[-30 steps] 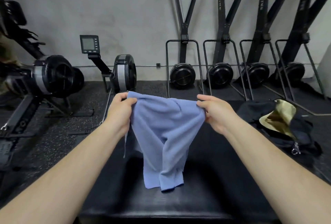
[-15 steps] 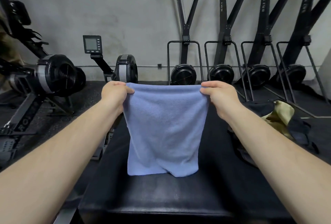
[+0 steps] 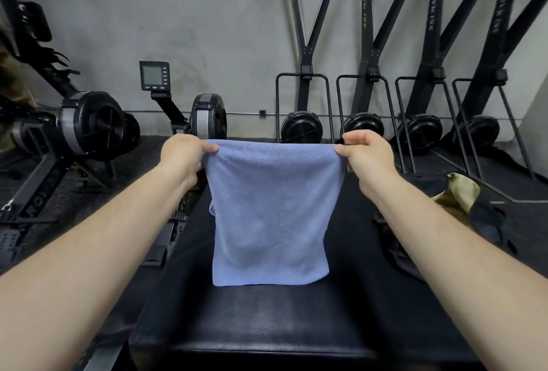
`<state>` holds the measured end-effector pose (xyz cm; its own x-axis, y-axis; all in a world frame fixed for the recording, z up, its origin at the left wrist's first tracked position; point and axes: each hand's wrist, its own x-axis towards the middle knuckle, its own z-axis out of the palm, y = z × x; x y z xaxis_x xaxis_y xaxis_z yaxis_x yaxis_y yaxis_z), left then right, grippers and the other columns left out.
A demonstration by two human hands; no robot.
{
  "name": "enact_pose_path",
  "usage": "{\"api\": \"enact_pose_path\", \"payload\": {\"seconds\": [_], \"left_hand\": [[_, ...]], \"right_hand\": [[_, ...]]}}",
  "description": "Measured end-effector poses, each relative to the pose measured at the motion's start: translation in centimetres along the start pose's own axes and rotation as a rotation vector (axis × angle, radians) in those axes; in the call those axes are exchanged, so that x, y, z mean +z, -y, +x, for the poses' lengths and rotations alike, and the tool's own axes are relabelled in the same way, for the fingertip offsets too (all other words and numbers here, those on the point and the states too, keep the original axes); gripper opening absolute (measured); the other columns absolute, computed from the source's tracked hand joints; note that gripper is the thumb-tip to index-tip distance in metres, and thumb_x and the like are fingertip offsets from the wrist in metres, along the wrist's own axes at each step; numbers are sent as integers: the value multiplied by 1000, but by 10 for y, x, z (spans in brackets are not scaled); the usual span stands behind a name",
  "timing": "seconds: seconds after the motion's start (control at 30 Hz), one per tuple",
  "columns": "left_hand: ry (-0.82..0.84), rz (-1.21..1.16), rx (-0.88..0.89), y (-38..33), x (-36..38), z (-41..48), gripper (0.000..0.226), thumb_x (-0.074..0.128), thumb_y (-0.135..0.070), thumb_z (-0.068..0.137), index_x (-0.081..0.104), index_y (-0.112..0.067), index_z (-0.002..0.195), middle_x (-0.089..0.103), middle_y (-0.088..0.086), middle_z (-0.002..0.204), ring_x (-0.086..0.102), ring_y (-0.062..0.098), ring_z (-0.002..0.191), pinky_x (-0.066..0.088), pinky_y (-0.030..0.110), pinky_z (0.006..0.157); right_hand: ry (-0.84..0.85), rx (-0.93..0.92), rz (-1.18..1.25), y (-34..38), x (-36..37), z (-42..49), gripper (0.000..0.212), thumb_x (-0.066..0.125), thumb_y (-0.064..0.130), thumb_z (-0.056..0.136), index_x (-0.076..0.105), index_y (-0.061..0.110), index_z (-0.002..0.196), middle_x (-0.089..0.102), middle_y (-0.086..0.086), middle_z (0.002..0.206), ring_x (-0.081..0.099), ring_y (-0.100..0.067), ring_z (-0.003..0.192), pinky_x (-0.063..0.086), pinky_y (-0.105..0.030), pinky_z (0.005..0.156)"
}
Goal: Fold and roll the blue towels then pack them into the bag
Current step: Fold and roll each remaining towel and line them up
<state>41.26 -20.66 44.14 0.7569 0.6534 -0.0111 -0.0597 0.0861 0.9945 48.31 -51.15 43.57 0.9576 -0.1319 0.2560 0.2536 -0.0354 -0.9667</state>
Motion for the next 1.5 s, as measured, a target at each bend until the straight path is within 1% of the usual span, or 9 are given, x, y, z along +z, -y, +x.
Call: {"api": "enact_pose_path", "payload": {"seconds": [0.1,0.27,0.47,0.6,0.8,1.0,1.2,1.33,1.5], "left_hand": [[-87,179,181,3,-5,1,37,79,-1,76,47,-21,75,53,-4,81,50,14,73,39,24,63],[-161,291,355,0,-10,-5,33,80,-9,78,51,-23,79,58,0,98,54,12,76,40,23,62],[-114,328,539,-8,-14,-18,8,78,-11,83,71,-13,86,68,-12,87,60,4,84,39,1,63],[3,490,628,-13,-21,-23,17,81,-16,83,72,-23,97,66,-15,97,62,2,91,39,7,75],[48,724,806,-6,-22,-25,19,72,-3,86,76,-15,100,64,-5,98,58,12,95,37,7,78],[-8,759,798,-6,-19,-11,16,65,-11,93,77,-21,97,64,-15,81,52,20,100,42,32,85],[-51,897,756,-27,-4,23,9,63,-19,97,71,-16,97,71,5,92,63,29,91,45,36,74],[-107,688,723,-48,3,34,9,64,-20,95,72,-16,95,71,1,91,64,22,89,45,32,77],[-59,384,653,-26,-13,23,7,68,-25,92,74,-24,95,73,-12,88,69,5,85,56,35,90]], "right_hand": [[8,-44,9,3,-1,-2,23,71,-1,84,71,20,95,70,4,101,64,-11,93,53,-28,84],[59,-84,7,5,0,-7,31,69,-6,80,72,22,92,73,-2,99,67,-12,91,54,-23,81],[-8,-246,-105,8,-8,-11,25,69,5,86,76,24,102,73,7,97,67,-7,93,53,-22,84],[-15,-294,-205,11,-16,-11,28,65,9,88,76,26,106,72,14,96,68,-7,92,59,-34,85],[20,-460,-421,11,-27,-11,34,60,3,89,72,20,117,66,10,114,62,-7,101,50,-19,93],[35,-537,-618,-3,-28,1,20,63,8,92,77,21,100,68,12,94,56,-17,104,38,-18,87],[37,-343,-561,12,-8,33,16,62,11,91,72,22,88,72,7,88,68,-12,83,45,-16,67],[-15,-318,-353,40,6,49,16,60,8,93,72,19,94,74,0,87,63,9,61,42,-2,57],[-4,-374,-210,32,1,27,19,61,11,97,71,16,112,74,3,89,67,3,79,52,-11,75]]}}
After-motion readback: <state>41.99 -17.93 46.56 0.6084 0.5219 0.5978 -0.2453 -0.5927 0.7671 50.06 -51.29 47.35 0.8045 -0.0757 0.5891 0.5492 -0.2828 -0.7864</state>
